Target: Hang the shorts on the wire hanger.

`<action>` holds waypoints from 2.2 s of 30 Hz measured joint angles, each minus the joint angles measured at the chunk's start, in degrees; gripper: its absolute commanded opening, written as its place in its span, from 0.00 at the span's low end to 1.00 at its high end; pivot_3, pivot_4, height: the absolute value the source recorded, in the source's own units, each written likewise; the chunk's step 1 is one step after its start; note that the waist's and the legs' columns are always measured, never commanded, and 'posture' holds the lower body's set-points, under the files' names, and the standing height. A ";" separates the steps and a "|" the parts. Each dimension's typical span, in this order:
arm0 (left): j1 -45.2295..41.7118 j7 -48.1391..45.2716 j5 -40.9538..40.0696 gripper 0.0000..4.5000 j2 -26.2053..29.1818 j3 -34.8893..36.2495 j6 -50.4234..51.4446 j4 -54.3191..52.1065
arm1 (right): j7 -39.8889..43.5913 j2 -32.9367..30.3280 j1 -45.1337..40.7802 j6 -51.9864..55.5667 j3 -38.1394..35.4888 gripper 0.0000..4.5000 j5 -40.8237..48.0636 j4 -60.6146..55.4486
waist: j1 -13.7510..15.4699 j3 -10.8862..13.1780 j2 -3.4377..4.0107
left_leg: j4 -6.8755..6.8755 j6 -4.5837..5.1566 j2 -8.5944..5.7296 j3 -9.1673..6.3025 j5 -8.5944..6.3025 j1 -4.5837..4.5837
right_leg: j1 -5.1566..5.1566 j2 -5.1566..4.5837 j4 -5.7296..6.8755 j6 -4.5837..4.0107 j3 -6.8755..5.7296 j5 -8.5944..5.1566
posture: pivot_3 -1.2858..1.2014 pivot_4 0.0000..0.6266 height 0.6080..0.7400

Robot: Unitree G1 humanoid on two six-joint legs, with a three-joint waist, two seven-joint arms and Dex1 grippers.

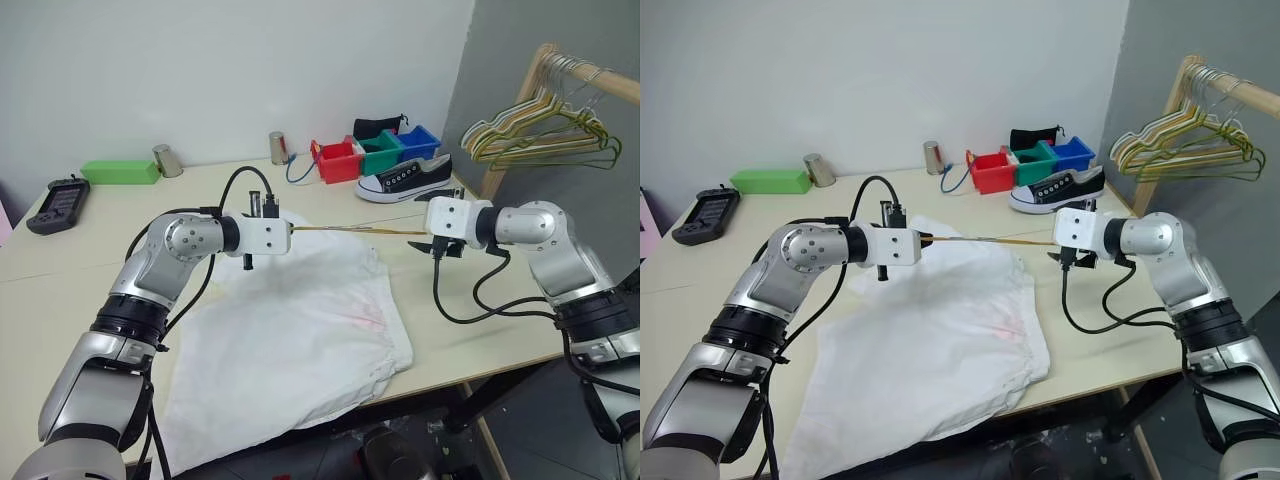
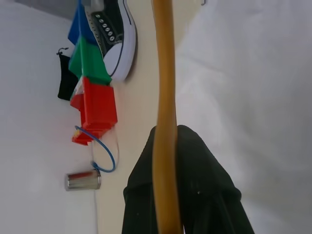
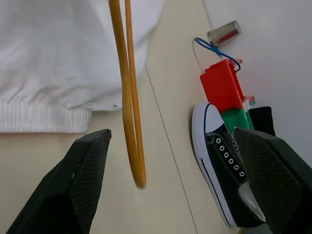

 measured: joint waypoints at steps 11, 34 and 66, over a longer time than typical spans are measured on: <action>0.08 0.17 0.29 0.00 -0.64 -0.39 0.55 -2.65 | -1.92 1.35 -1.68 -1.06 0.81 0.69 -3.61 3.57 | -0.01 0.00 0.00 | 0.00 0.00 -0.01 -0.01 0.00 -0.01 | -0.01 0.00 -0.01 0.00 -0.01 0.00 | 0.39 0.01 1.00; -0.27 1.55 0.45 0.21 -1.22 -0.40 1.13 -2.55 | -2.27 1.39 -1.69 -4.22 1.50 0.00 -7.05 4.20 | -0.01 -0.01 0.00 | 0.00 0.00 -0.02 -0.04 0.00 -0.01 | 0.00 0.00 0.01 0.00 -0.03 0.00 | 0.39 0.01 1.00; 37.33 -0.79 -43.44 0.99 -2.81 12.09 44.66 -45.19 | 33.31 -25.05 30.21 66.93 -12.20 0.00 36.41 -14.58 | -0.97 0.23 -0.13 | -0.01 -0.41 0.22 0.24 -0.28 0.63 | 0.54 -0.01 -0.16 -0.65 0.03 -0.41 | 0.38 0.10 1.00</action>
